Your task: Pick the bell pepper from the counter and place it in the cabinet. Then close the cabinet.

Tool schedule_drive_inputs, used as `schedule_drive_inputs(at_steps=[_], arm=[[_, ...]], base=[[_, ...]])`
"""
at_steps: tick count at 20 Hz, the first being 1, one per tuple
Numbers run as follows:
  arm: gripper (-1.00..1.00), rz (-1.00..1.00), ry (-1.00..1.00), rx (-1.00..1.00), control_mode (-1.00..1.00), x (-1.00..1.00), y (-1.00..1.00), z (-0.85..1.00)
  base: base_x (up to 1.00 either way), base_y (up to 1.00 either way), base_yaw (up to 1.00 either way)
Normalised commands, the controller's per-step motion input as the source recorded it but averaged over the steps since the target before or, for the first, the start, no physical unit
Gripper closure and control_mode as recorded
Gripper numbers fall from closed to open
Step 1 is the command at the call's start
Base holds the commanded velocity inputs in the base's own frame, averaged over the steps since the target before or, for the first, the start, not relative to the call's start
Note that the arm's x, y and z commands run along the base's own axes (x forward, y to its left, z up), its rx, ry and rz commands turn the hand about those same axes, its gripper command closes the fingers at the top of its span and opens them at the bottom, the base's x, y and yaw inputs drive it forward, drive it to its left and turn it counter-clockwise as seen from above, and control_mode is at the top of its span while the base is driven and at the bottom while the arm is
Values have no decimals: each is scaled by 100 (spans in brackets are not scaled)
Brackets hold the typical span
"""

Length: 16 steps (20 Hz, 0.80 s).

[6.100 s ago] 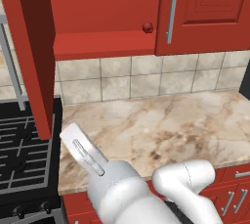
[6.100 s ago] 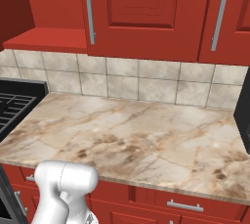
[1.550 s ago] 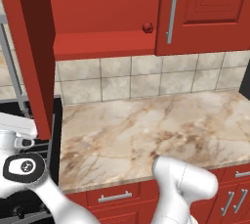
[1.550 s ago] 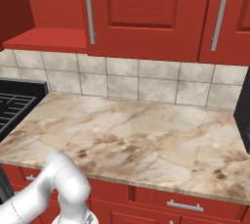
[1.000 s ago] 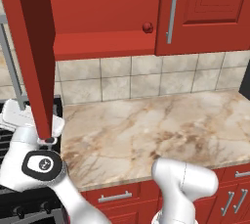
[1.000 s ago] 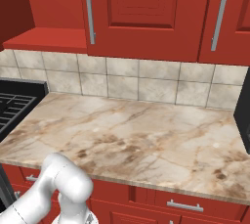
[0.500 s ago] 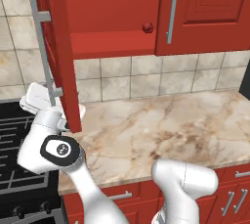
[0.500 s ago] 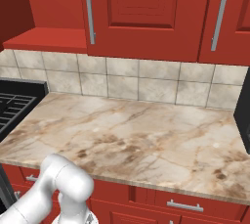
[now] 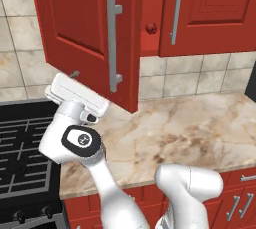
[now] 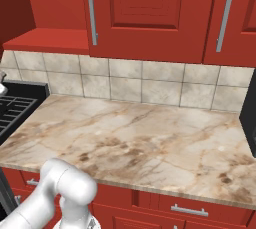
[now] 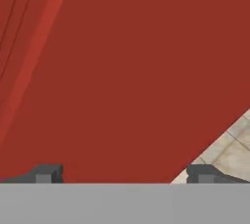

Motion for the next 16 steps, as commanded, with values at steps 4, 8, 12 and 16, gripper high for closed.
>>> schedule_drive_inputs(at_steps=[4, 8, 12, 16], arm=[[-100, -1, 0, 5, -100, 20, -79, 24], [-100, 0, 3, 7, -100, 42, -77, 23], [-100, 0, 9, 7, -100, 64, -75, 25], [-100, 1, 49, 13, -100, 99, -94, 8]], base=[[0, 0, 0], [0, 0, 0], [0, 0, 0], [0, 0, 0]])
